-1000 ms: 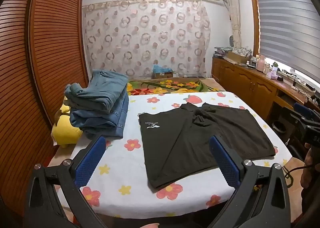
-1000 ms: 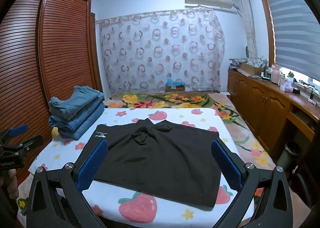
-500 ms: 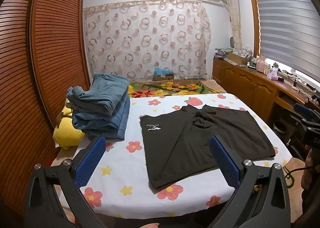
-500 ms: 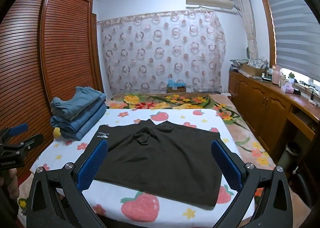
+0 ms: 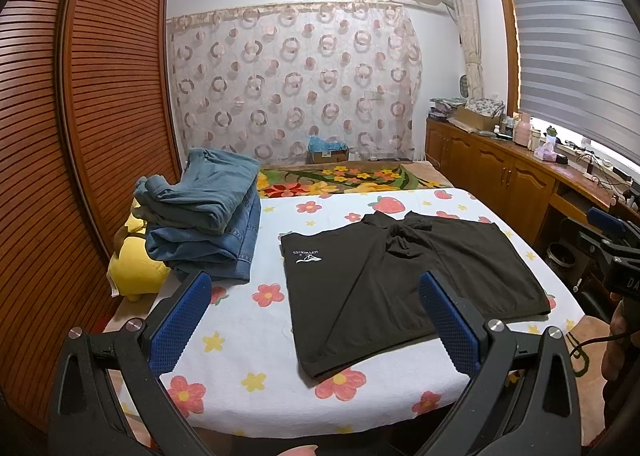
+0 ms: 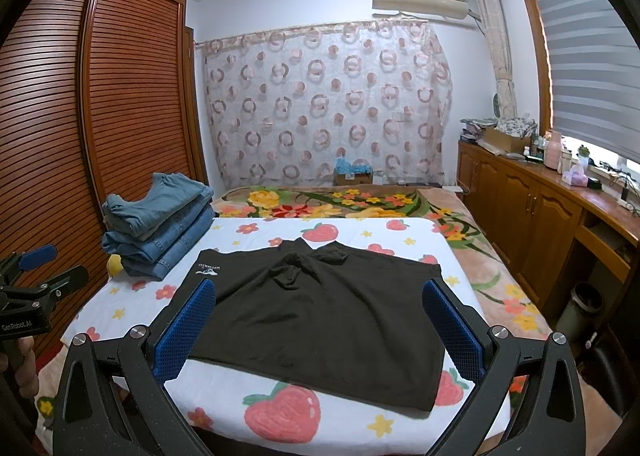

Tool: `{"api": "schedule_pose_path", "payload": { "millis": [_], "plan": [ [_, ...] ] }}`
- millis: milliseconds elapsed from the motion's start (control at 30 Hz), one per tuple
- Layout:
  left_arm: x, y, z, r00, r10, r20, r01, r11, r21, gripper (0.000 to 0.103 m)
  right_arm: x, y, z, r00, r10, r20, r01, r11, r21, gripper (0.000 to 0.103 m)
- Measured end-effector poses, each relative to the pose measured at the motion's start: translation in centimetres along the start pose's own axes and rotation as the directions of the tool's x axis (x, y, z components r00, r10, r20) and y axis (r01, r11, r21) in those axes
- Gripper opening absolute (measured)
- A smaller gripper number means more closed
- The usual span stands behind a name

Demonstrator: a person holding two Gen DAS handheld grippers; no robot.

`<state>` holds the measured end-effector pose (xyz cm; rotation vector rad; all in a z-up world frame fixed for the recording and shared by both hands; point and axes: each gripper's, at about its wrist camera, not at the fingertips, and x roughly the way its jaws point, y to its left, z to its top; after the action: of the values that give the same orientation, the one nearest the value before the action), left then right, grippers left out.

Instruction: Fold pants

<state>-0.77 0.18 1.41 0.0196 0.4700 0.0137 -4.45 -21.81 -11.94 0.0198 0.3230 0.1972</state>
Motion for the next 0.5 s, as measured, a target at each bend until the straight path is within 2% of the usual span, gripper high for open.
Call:
{"api": "schedule_pose_path", "payload": {
  "millis": [500],
  "plan": [
    [0.02,-0.03,-0.12,1.0,0.0,0.004,0.0,1.0,0.001,0.103,-0.06,-0.02,-0.08,1.0,0.0,0.0,0.0,1.0,0.0,0.103]
  ]
}}
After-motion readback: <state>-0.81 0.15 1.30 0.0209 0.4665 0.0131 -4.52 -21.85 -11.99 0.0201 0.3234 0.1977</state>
